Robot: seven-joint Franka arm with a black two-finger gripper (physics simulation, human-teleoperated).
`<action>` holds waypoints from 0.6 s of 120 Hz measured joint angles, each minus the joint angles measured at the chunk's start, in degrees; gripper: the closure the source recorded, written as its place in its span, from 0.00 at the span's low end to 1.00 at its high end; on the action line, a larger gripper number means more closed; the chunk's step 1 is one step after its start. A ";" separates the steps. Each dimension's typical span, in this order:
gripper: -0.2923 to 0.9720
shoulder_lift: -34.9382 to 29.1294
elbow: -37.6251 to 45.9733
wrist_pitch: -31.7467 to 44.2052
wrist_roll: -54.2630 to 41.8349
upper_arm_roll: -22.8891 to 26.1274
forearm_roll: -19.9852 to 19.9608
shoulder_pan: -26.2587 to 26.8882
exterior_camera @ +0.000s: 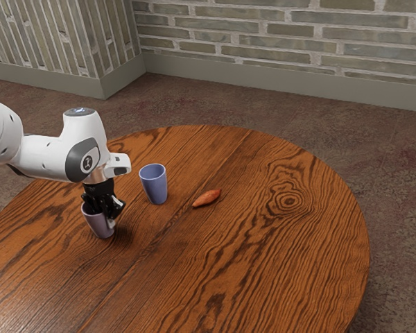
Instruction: Place the left cup onto the right cup
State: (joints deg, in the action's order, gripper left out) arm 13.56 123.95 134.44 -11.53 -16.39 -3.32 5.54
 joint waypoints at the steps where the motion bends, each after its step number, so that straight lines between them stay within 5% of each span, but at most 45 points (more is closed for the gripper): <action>1: 0.80 0.00 0.00 -0.01 0.02 0.01 0.00 0.00; 44: 0.85 -0.84 -0.19 -0.82 1.43 0.01 0.42 0.29; 72: 0.85 -3.58 -5.71 -8.03 3.26 0.03 2.55 1.76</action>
State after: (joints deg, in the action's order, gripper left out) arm 9.98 118.24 126.41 -8.27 -16.36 -0.77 7.30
